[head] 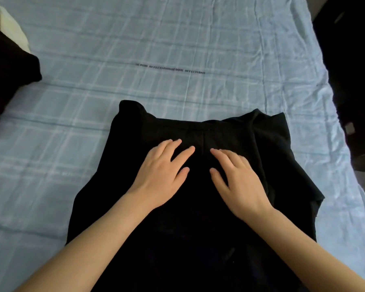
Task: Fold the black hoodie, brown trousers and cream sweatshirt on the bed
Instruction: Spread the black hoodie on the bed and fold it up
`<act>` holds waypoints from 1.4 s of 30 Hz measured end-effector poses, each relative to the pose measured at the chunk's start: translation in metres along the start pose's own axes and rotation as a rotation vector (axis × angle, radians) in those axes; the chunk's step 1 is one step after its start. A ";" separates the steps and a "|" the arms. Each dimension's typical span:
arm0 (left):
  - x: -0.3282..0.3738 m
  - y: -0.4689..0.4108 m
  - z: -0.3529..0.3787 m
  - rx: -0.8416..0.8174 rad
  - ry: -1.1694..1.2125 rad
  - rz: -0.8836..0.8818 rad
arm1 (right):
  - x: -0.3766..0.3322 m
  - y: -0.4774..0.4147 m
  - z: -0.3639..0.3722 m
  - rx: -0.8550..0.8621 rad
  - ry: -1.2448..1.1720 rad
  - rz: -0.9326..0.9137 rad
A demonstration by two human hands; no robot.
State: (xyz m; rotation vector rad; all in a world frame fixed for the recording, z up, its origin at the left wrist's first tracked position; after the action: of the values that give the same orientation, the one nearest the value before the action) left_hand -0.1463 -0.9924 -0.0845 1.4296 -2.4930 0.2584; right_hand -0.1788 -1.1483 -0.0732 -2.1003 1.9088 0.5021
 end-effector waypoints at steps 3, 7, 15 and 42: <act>-0.016 -0.066 -0.022 -0.018 -0.009 0.075 | 0.003 -0.068 -0.027 -0.010 0.060 -0.135; -0.051 -0.118 -0.001 -0.337 -0.107 0.025 | 0.025 -0.132 -0.001 -0.386 0.277 -0.180; -0.142 -0.068 -0.026 -0.401 -0.017 -0.196 | 0.090 -0.105 -0.030 -0.434 0.191 -0.098; -0.045 0.177 -0.043 -0.514 0.510 -0.332 | 0.028 0.155 -0.034 -0.623 -0.455 -0.013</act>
State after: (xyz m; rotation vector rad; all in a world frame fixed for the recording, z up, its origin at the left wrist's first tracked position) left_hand -0.2717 -0.8554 -0.0625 1.3185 -1.7192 -0.0761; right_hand -0.3282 -1.2034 -0.0483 -2.0573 1.5948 1.5839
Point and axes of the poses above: each hand's wrist, its own y-axis away from the middle knuckle, its own z-axis out of the palm, x = y × z, the point moved 9 cm from there along -y, towards the middle knuckle, and after that the axes turned 2 degrees about y, right-handed, at the moved point
